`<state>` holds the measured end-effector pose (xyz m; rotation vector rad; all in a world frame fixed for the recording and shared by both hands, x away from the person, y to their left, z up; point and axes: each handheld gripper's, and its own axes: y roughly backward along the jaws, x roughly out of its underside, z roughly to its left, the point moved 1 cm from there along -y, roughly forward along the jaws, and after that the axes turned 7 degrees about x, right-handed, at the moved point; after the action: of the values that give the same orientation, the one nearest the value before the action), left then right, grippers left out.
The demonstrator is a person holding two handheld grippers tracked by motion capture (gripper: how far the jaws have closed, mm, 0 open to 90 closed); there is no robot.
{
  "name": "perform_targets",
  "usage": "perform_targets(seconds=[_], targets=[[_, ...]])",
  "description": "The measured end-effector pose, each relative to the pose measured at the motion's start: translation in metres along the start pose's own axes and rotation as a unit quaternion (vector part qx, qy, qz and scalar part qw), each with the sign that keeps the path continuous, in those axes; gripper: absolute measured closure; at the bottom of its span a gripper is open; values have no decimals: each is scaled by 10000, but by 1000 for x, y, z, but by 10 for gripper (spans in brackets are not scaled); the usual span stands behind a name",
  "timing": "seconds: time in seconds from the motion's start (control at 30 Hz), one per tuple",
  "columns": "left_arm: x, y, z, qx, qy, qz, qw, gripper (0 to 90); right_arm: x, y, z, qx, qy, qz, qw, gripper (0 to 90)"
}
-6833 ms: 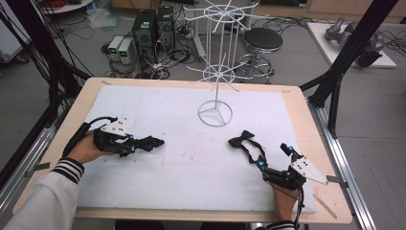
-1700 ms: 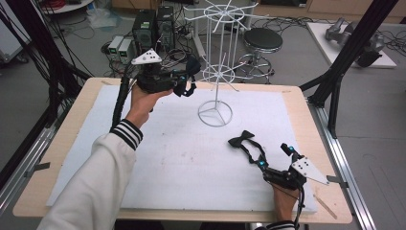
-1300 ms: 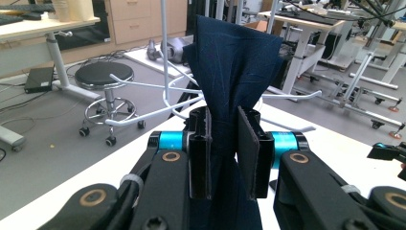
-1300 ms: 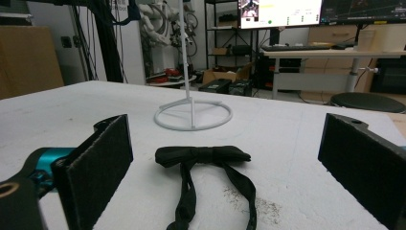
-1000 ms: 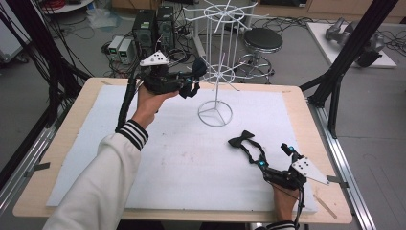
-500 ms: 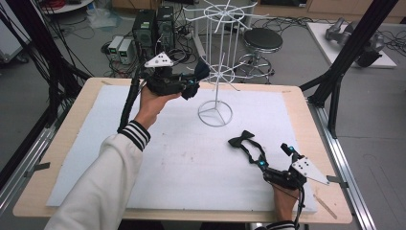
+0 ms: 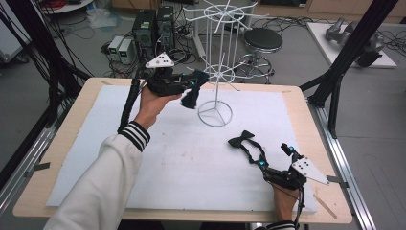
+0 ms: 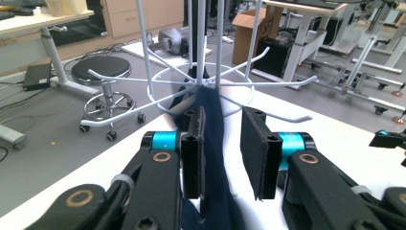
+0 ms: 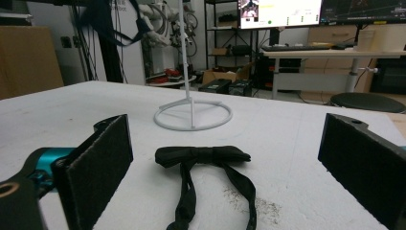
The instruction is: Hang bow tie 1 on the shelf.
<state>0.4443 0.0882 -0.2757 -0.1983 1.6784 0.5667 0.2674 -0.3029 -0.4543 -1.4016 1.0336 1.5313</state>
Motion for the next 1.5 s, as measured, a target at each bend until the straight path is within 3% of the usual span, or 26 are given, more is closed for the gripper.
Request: perform_targets(seconds=[0.23, 0.47, 0.6, 0.7, 0.83, 0.97, 1.27, 1.5], targets=[[0, 3, 0, -17, -8, -27, 10000, 612, 0, 0, 0, -8, -4, -1, 10000, 38], [6, 14, -1, -53, -84, -231, 9997, 279, 0, 0, 0, -11, 6, -6, 10000, 38], [11, 30, -2, -6, -143, -394, 9991, 155, 0, 0, 0, -5, 1, -4, 10000, 38], [15, 45, -2, 23, -149, -590, 9981, 155, 0, 0, 0, 12, 17, -16, 10000, 38], [23, 65, -1, -66, -314, -650, 9974, 155, 0, 0, 0, 27, -8, 9, 10000, 38], [37, 85, 2, -115, -260, -796, 9964, 155, 0, -1, 0, 22, 39, 1, 10000, 38], [78, 129, -3, -348, -280, -961, 9944, 154, 0, -1, 0, 49, 45, -11, 10000, 38], [117, 167, -9, -659, -225, -1051, 9920, 154, 0, -1, 0, 59, 48, -6, 10000, 38]])
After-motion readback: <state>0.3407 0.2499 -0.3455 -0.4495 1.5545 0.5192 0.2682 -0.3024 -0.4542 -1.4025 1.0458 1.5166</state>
